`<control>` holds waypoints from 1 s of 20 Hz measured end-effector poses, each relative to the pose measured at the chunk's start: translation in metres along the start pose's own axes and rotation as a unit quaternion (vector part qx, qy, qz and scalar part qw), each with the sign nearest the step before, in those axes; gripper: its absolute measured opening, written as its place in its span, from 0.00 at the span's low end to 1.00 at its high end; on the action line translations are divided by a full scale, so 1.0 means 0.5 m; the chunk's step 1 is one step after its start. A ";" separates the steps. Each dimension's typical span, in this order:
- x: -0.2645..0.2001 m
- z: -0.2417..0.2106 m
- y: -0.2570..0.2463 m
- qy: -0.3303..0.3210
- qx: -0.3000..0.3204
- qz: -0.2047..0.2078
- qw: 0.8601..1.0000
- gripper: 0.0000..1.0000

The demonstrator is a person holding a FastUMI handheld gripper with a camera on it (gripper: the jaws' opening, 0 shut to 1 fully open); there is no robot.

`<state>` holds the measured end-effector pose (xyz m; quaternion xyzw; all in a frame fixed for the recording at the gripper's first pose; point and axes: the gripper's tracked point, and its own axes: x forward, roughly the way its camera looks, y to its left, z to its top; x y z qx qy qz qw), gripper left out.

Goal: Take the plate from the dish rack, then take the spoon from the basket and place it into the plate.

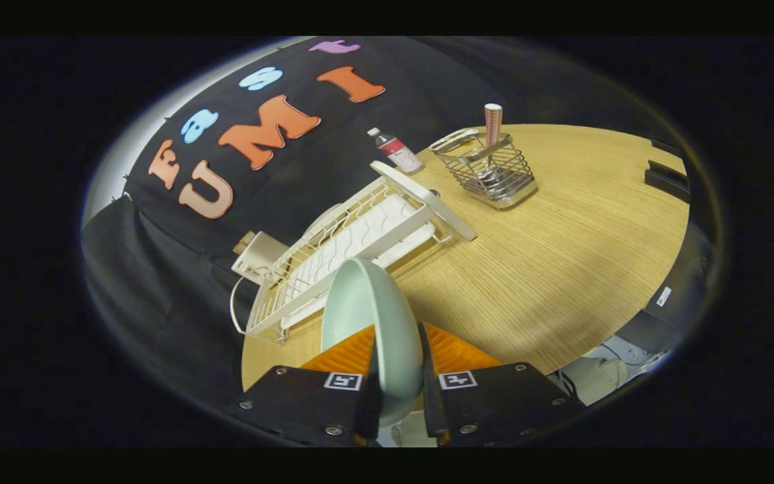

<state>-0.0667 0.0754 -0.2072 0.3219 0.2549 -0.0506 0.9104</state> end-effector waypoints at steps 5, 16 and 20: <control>0.001 0.016 -0.032 -0.019 -0.024 -0.033 0.999 0.36; -0.041 0.119 -0.032 -0.106 -0.109 -0.066 0.986 0.91; -0.061 0.179 -0.051 -0.154 -0.144 -0.083 0.974 0.98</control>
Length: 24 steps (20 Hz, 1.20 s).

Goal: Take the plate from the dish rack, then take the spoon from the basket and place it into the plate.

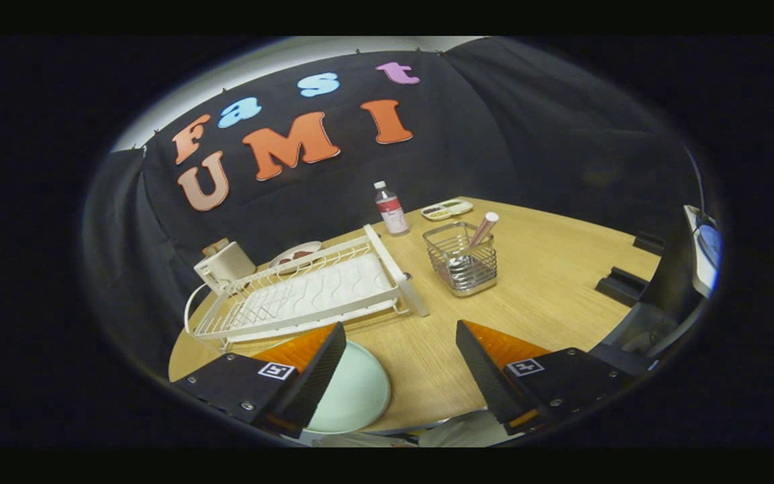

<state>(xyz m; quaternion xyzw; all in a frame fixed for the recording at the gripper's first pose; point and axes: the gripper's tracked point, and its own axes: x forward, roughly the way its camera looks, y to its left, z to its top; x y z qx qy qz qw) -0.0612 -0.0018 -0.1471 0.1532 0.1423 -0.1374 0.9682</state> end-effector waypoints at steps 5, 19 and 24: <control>0.029 0.066 -0.050 -0.062 -0.056 -0.030 0.996 0.98; 0.191 0.191 -0.113 -0.128 -0.110 -0.058 0.984 0.85; 0.219 0.170 -0.104 -0.101 -0.113 -0.057 0.987 0.51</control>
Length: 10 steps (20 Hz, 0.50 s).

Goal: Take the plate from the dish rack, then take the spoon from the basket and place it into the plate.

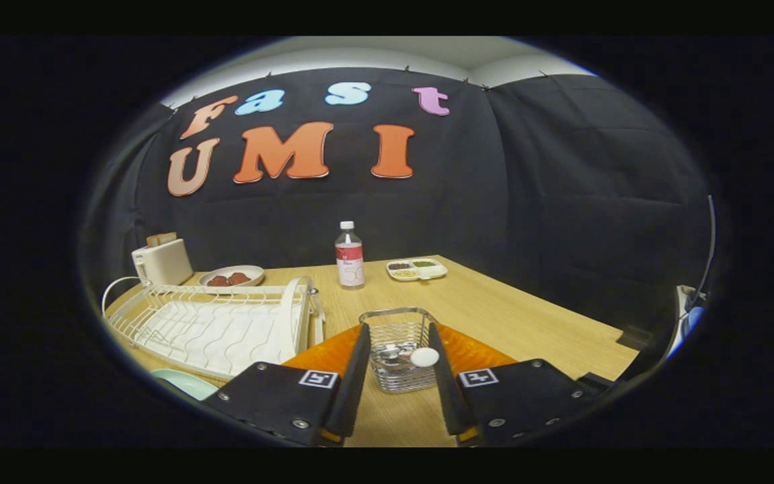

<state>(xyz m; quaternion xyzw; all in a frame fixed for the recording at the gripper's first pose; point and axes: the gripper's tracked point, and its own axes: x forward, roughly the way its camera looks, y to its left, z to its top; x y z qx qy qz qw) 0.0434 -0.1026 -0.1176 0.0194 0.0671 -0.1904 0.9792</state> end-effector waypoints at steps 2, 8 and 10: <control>0.004 -0.004 0.010 0.008 0.004 0.003 1.000 0.35; 0.002 -0.006 0.019 0.014 -0.013 0.000 1.000 0.12; -0.003 0.001 0.022 0.014 -0.013 -0.001 1.000 0.09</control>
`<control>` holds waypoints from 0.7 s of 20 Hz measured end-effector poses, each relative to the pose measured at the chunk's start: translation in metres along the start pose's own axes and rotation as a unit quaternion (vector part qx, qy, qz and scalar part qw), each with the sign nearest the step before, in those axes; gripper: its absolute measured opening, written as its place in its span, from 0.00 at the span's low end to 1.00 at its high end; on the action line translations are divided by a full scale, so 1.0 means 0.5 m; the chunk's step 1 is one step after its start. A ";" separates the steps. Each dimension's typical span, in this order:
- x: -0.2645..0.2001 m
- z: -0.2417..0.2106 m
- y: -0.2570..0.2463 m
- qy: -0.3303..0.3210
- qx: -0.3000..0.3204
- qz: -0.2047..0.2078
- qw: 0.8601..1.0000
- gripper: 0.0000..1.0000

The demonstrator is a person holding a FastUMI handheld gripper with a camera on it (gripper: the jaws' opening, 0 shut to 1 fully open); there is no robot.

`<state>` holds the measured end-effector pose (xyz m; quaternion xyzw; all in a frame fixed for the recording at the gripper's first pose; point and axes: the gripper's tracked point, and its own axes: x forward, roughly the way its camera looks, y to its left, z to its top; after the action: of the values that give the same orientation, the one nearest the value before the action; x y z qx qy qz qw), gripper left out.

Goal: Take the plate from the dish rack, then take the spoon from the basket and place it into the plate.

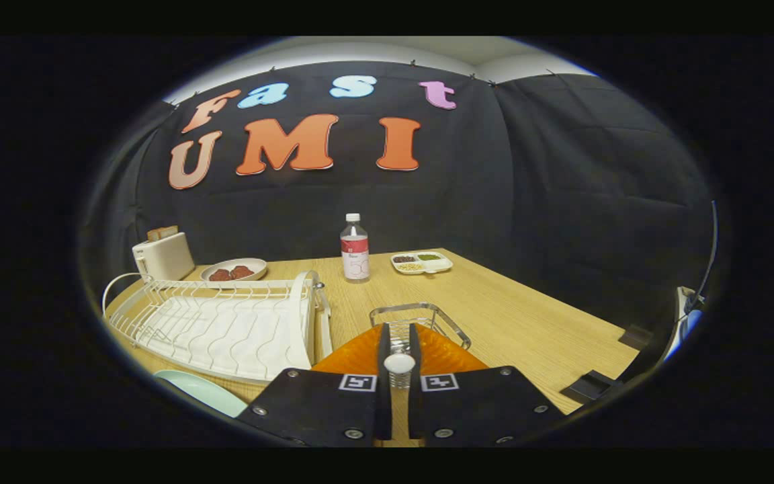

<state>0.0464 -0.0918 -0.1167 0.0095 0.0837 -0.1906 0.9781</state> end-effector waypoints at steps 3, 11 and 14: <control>-0.010 0.010 -0.001 -0.008 -0.019 -0.006 1.000 0.09; -0.069 0.050 -0.007 -0.014 -0.015 -0.004 1.000 0.10; -0.094 0.066 -0.012 -0.022 -0.026 -0.007 0.999 0.10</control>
<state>0.0066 -0.0814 -0.0764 -0.0204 0.0667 -0.1956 0.9782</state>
